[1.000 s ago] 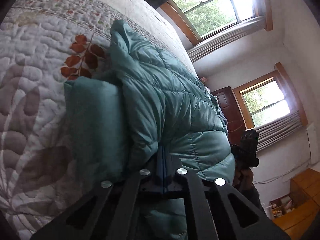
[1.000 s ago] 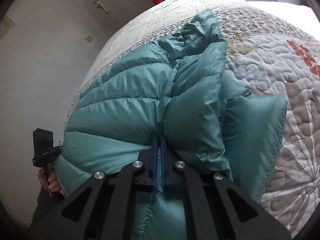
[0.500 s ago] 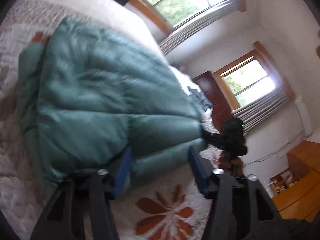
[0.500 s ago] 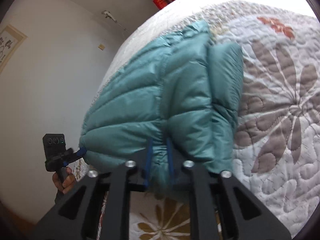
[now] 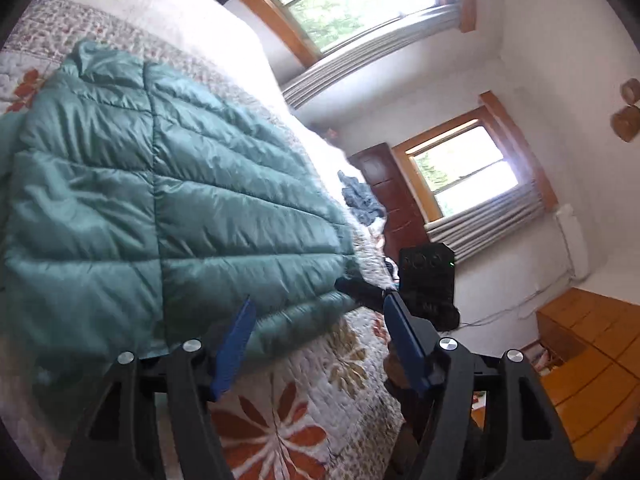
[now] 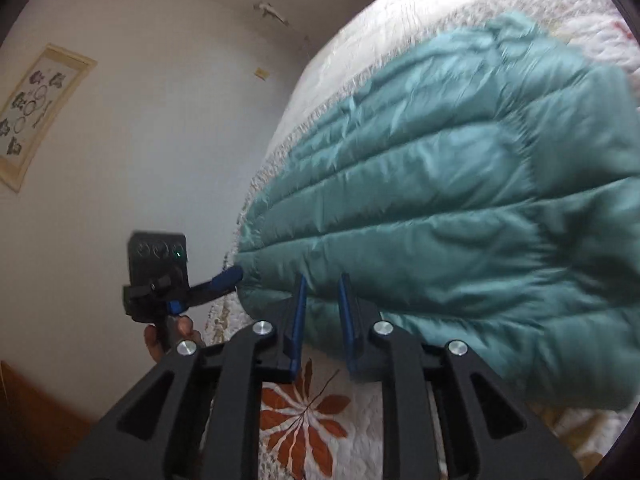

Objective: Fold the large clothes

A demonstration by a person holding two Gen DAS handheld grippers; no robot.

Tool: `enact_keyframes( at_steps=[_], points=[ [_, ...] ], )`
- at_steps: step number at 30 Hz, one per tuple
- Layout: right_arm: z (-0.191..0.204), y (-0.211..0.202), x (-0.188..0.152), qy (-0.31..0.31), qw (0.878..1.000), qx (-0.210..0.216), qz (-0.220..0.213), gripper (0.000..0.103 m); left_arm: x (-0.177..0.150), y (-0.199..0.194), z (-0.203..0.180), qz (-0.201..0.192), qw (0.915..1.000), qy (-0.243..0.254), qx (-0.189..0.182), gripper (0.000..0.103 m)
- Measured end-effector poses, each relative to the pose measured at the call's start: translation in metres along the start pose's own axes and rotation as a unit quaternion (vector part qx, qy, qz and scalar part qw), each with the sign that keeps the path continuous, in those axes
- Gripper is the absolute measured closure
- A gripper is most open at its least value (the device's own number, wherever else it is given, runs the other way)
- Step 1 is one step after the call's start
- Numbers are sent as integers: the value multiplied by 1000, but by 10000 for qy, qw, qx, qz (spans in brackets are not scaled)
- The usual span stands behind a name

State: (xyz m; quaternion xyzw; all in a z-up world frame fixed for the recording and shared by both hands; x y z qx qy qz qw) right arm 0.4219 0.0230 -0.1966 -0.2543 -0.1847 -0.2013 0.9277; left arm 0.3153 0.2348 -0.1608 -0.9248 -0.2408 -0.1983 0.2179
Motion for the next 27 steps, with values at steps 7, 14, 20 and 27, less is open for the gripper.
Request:
enact_keyframes(
  at_steps=[7, 14, 20, 27],
  points=[
    [-10, 9, -5, -375, 9978, -534, 91, 87, 24, 25, 24, 430, 9969, -396, 530, 53],
    [29, 24, 48, -163, 9968, -367, -696, 78, 105, -2, 18, -491, 9976, -440, 212, 30],
    [-19, 78, 44, 557, 9954, -622, -468, 103, 105, 9, 97, -384, 9908, -1107, 678, 56],
    [33, 67, 66, -259, 9943, -725, -739, 77, 121, -32, 79, -777, 9916, -964, 374, 26]
  ],
)
Point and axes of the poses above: each gripper's, at about its wrist camera, not at the fingertips, and y roughly the way its jaws point, z to its left, x to its top, the point moved 8 cm from there along y, roughly the way its jaws point, and after that the axes turned 14 degrees about -z, right-handed, at the moved point
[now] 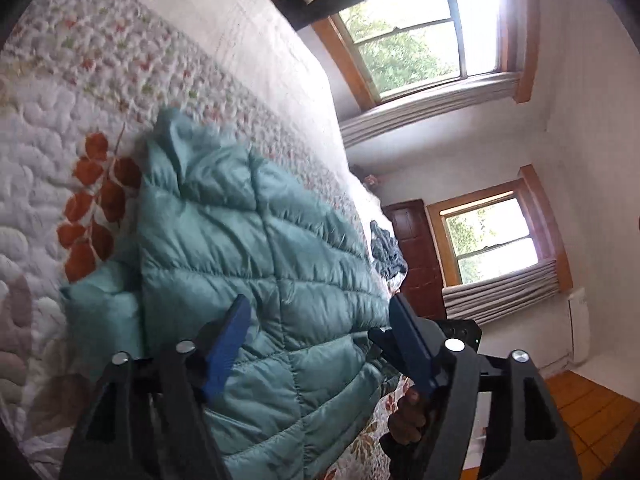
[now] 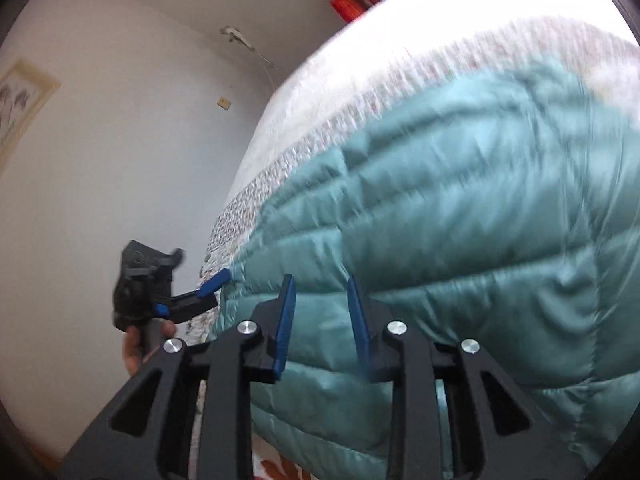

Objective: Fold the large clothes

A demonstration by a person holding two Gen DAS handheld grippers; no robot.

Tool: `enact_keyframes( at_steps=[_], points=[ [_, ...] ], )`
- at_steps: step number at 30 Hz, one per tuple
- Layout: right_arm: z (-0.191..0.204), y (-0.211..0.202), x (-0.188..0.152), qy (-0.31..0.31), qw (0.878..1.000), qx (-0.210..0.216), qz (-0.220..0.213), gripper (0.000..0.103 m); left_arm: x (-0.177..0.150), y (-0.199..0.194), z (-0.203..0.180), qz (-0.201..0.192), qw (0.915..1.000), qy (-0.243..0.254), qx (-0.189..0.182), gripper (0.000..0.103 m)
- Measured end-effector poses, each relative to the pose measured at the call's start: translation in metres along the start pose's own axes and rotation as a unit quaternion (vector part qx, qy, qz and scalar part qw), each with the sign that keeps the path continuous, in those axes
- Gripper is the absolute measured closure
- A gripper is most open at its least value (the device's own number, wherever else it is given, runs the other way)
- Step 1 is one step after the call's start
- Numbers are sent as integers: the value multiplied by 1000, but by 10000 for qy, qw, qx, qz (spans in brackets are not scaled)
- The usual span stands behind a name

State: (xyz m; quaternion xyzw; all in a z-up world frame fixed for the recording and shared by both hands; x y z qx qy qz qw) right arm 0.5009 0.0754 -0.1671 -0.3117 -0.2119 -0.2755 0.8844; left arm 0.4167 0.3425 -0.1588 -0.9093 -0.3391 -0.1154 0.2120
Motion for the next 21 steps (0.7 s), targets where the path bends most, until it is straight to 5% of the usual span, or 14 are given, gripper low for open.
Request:
enact_keyframes(
  at_steps=[7, 10, 12, 15, 21],
  points=[
    [-15, 49, -21, -233, 9946, -805, 617, 83, 7, -29, 37, -89, 9974, -409, 590, 21],
    [14, 29, -19, -760, 9913, -940, 515, 64, 6, -49, 49, -128, 9968, -499, 606, 20],
    [50, 10, -25, -1972, 9716, -1275, 282, 44, 2, -60, 56, -3, 9962, -425, 762, 16],
    [108, -10, -69, -4130, 8943, -1715, 169, 24, -9, -68, 66, 257, 9948, -331, 928, 15],
    [137, 3, -195, -6768, 7027, -2184, 199, 19, -28, -70, 80, 540, 9935, -468, 884, 15]
  ],
)
Point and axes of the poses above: each gripper's, at about its wrist camera, not at the fingertips, and y roughly the way its jaws point, z to its left, x to its top, the point moved 8 cm from there along y, roughly the way its jaws point, and after that the axes turned 14 degrees about -z, right-handed, at the moved point
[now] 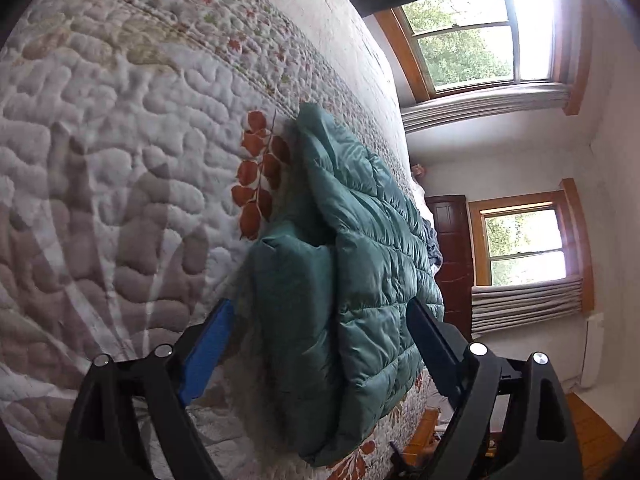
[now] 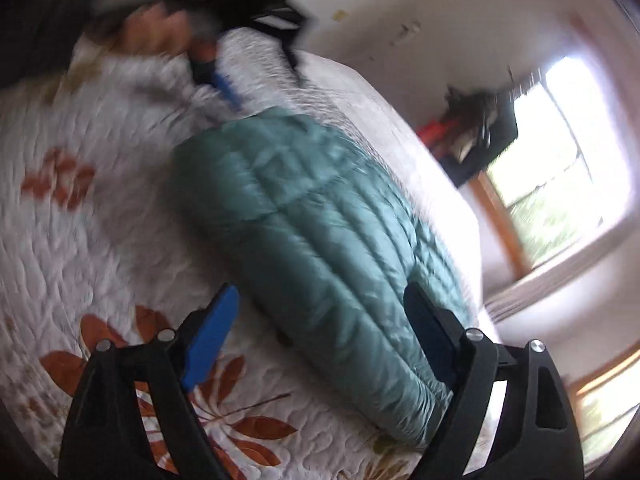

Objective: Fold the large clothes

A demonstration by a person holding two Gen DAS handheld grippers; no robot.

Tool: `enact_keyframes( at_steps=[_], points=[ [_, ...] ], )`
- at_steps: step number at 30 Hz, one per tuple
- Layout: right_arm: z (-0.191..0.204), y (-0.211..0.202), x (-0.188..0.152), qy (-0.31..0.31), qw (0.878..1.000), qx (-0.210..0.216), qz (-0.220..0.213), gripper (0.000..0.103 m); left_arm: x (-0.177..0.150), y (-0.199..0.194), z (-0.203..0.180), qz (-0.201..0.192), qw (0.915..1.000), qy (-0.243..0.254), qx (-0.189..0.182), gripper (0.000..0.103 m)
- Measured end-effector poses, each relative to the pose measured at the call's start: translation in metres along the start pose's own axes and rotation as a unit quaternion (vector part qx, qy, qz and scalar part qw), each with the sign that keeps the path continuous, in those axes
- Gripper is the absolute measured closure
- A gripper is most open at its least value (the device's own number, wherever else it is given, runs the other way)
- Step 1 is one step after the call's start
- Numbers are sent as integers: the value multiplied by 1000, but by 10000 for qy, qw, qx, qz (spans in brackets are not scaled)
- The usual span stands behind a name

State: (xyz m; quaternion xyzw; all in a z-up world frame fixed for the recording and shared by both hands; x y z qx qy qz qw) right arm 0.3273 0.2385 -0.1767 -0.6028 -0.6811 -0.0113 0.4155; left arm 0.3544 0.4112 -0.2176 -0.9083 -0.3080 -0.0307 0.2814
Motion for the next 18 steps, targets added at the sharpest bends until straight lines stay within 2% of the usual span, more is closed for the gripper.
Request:
enact_keyframes(
  at_steps=[1, 3, 7, 13, 18],
  points=[
    [11, -2, -7, -222, 9997, -39, -5, 18, 0, 0, 1, 2, 10000, -5, 15, 15],
    [33, 12, 0, -541, 9985, -88, 32, 17, -2, 1, 4, 39, 10000, 2, 31, 15],
    [48, 42, 11, -1135, 9917, -590, 115, 15, -2, -3, 12, 7, 10000, -47, 39, 15],
    [53, 81, 24, -1407, 9856, -891, 288, 15, 3, 3, 9, 38, 9999, -44, -84, 13],
    [49, 109, 40, -1496, 9831, -1020, 285, 16, 7, 16, 7, 127, 9999, -56, -18, 13]
  ],
)
Point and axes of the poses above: each gripper's, at about its wrist camera, not at the fingertips, and y roughly the way its jaws point, z to its left, x to its top, the point moved 8 cm from there along y, roughly the way its jaws point, and after that the axes turned 14 degrees about -z, right-handed, at the moved point
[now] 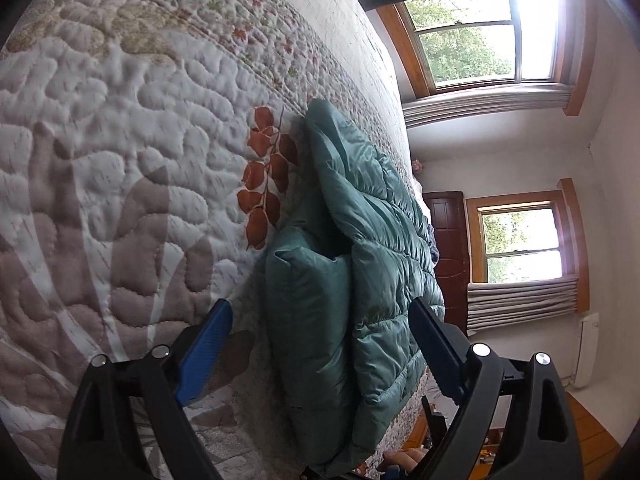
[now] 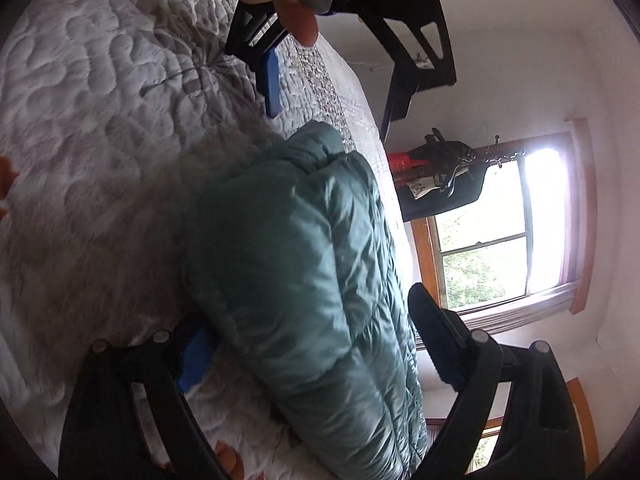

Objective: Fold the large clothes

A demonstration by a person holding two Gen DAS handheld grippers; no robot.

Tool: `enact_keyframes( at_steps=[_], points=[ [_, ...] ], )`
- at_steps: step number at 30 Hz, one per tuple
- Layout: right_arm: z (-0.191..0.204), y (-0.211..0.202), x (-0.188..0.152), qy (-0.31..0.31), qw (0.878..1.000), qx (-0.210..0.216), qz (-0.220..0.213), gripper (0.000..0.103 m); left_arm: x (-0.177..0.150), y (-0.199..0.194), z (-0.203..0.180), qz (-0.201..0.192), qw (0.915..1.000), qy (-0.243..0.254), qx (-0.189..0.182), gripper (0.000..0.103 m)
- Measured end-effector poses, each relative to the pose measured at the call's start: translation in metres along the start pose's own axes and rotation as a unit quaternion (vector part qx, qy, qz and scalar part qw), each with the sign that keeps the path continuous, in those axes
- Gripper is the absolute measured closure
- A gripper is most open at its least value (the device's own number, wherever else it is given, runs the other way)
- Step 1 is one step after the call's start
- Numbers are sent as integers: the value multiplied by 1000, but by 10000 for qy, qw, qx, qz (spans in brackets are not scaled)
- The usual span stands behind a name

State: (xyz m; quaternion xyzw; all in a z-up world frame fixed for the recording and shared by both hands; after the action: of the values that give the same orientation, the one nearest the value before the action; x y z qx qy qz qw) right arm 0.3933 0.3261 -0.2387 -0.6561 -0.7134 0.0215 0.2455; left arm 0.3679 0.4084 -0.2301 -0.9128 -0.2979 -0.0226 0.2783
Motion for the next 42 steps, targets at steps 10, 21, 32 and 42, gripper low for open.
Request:
enact_keyframes(
  at_steps=[10, 21, 32, 42],
  points=[
    [0, 27, 10, 486, 9988, 108, 10, 75, 5, 20, -5, 123, 9999, -8, 6, 12],
    [-42, 13, 11, 1342, 9903, 144, -325, 79, 8, 67, -35, 354, 9990, 146, 234, 40],
    [-79, 4, 13, 2341, 9702, 302, -552, 79, 20, 55, -85, 173, 9960, 464, 745, 72],
    [-128, -18, -8, 3861, 9182, 457, -751, 79, 29, 63, -159, 115, 9833, 1094, 1452, 73]
  ],
)
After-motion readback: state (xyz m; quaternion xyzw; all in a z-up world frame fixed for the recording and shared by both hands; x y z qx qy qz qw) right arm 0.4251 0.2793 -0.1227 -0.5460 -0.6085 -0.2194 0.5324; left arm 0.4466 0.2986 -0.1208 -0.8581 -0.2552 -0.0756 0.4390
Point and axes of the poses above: each gripper's, at about its wrist camera, not at the fingertips, and y roughly the way its jaws point, z to its left, x to its top, the point moved 8 cm from there along y, roughly the way its jaws point, and after that the axes turned 14 degrees about -z, right-handed, at the moved point
